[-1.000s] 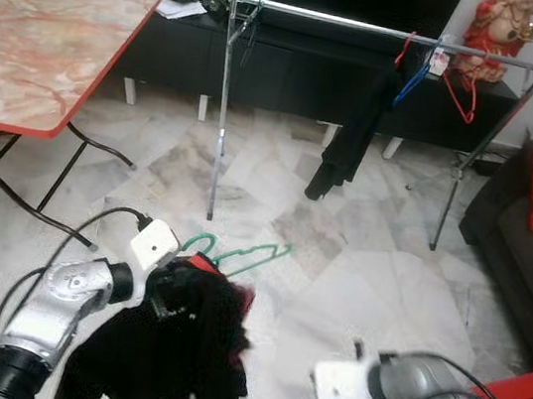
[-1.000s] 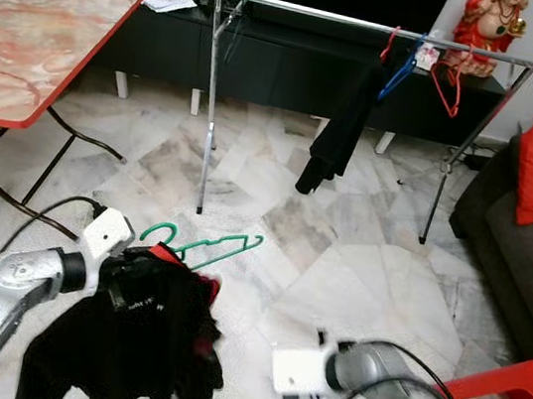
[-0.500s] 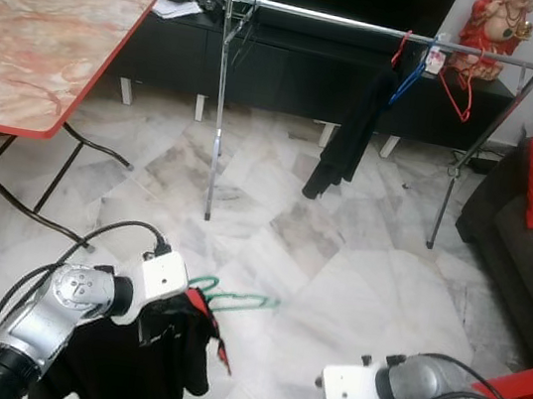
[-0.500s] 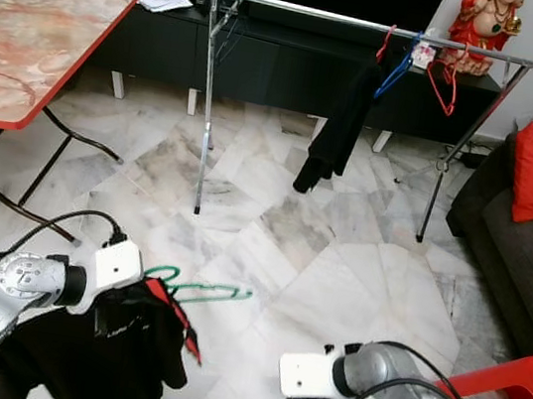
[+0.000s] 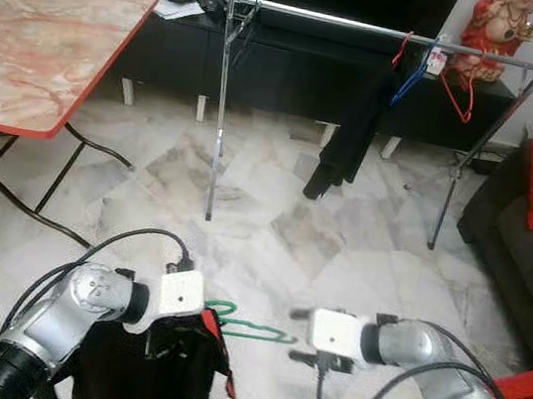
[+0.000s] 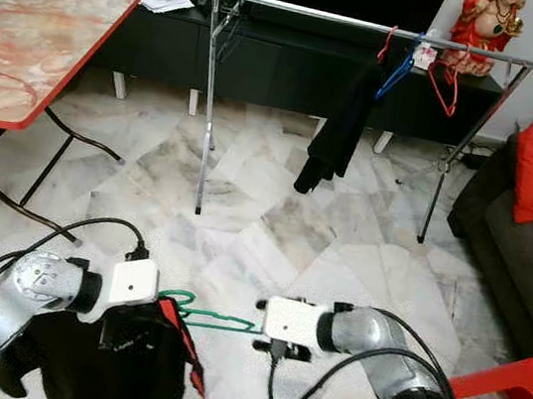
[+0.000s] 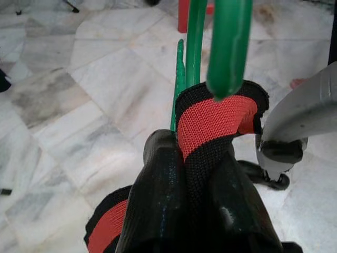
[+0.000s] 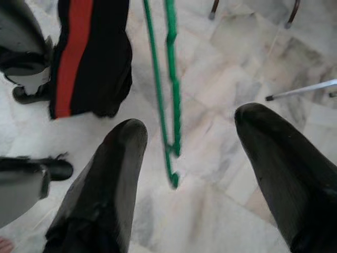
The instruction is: Hang hanger
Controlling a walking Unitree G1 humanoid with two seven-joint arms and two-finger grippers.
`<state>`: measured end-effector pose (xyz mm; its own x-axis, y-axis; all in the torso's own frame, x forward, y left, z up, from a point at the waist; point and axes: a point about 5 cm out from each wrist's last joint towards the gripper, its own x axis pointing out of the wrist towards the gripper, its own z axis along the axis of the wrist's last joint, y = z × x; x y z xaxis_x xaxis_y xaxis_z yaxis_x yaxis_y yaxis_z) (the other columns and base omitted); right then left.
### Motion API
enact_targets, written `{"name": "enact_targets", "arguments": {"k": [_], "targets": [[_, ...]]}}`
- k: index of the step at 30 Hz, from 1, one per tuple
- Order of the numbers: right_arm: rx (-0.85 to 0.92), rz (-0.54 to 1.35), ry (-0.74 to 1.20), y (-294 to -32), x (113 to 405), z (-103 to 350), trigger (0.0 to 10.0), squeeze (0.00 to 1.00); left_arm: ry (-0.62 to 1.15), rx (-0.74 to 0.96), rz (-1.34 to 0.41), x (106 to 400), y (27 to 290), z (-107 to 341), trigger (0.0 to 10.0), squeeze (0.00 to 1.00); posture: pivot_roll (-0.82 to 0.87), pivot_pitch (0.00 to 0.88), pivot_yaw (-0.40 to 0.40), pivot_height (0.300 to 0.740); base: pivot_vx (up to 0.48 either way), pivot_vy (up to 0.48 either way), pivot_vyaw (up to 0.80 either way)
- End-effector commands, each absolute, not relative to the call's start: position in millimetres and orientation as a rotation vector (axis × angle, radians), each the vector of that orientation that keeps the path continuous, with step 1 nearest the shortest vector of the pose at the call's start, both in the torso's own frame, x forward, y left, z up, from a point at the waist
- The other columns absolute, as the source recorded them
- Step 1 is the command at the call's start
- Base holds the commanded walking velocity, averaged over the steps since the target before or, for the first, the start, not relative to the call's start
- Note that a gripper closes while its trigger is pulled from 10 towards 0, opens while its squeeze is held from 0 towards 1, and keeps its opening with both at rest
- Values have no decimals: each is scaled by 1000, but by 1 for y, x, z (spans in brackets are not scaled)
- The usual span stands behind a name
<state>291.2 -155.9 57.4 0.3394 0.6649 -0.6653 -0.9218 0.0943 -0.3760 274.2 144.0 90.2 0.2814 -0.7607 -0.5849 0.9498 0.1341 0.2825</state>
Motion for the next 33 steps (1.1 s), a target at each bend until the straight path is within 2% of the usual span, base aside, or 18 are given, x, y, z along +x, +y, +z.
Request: {"name": "enact_targets", "arguments": {"k": [1,2,3,14,16,28,33], "targets": [[-856,1194,349,-158,293,62,10000,1000,293,697,-1282,279,138,100,10000,0,-6,0,-124,740,0,0,0],[-856,1196,338,-157,293,63,10000,557,293,697,-1281,279,138,100,10000,0,-6,0,-124,740,0,0,0],[-856,1192,326,-155,294,64,10000,0,292,697,-1281,280,138,101,10000,0,-7,0,-125,740,0,0,0],[-842,1178,290,-147,297,68,10000,0,271,678,-1306,279,127,104,10000,0,0,0,-128,740,0,0,0],[-824,1186,262,-141,297,71,10000,0,255,659,-1337,278,118,107,10000,0,0,0,-128,740,0,0,0],[-833,1210,276,-140,294,66,10000,0,246,647,-1381,274,105,107,10000,0,1,0,-129,740,0,0,0],[-835,1211,284,-139,293,64,10000,0,215,627,-1409,273,89,109,10000,0,-4,0,-143,740,0,0,0]]}}
